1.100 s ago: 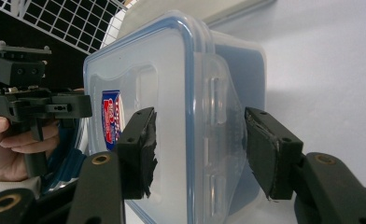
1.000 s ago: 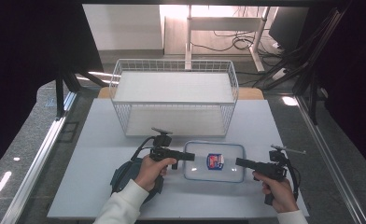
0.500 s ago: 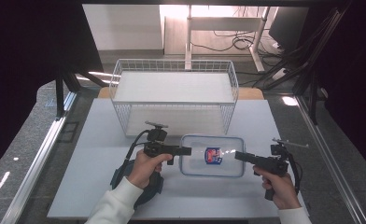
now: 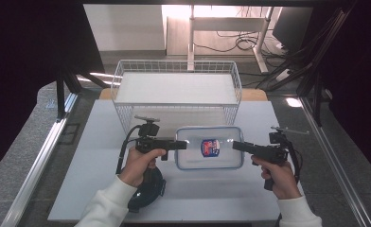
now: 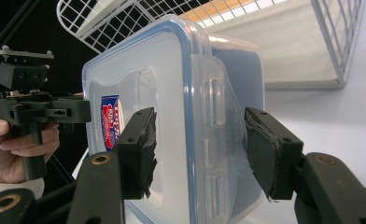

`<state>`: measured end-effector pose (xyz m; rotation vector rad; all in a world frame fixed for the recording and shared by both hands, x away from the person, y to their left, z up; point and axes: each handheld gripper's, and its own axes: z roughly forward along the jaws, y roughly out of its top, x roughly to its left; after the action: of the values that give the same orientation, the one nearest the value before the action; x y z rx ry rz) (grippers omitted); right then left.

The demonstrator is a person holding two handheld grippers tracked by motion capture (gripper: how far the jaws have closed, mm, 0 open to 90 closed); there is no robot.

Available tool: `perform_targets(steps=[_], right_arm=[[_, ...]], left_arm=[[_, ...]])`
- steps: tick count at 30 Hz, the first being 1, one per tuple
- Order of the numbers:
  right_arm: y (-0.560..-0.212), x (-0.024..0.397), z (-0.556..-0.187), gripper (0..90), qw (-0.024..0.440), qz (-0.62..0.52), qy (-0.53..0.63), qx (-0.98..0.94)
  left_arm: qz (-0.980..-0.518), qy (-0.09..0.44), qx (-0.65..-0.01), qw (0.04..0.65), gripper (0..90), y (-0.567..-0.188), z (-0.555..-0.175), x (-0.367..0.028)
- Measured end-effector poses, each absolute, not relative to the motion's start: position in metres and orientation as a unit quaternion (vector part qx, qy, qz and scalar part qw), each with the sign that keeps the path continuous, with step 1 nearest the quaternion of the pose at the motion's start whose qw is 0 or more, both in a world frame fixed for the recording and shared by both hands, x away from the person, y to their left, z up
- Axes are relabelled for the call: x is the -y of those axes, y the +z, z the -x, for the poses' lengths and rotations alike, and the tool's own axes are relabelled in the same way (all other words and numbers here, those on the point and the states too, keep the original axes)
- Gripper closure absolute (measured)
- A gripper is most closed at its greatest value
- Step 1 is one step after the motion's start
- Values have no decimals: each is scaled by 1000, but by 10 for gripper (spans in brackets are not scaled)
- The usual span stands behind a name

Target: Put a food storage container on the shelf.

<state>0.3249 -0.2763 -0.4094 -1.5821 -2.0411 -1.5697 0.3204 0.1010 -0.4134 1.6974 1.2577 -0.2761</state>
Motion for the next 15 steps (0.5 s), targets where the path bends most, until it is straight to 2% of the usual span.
perform_targets(steps=[15], right_arm=[[-385, 264, -333, 450, 57, 501, -534, 679]], left_arm=[[-694, -88, -514, 496, 481, -384, -319, -115]])
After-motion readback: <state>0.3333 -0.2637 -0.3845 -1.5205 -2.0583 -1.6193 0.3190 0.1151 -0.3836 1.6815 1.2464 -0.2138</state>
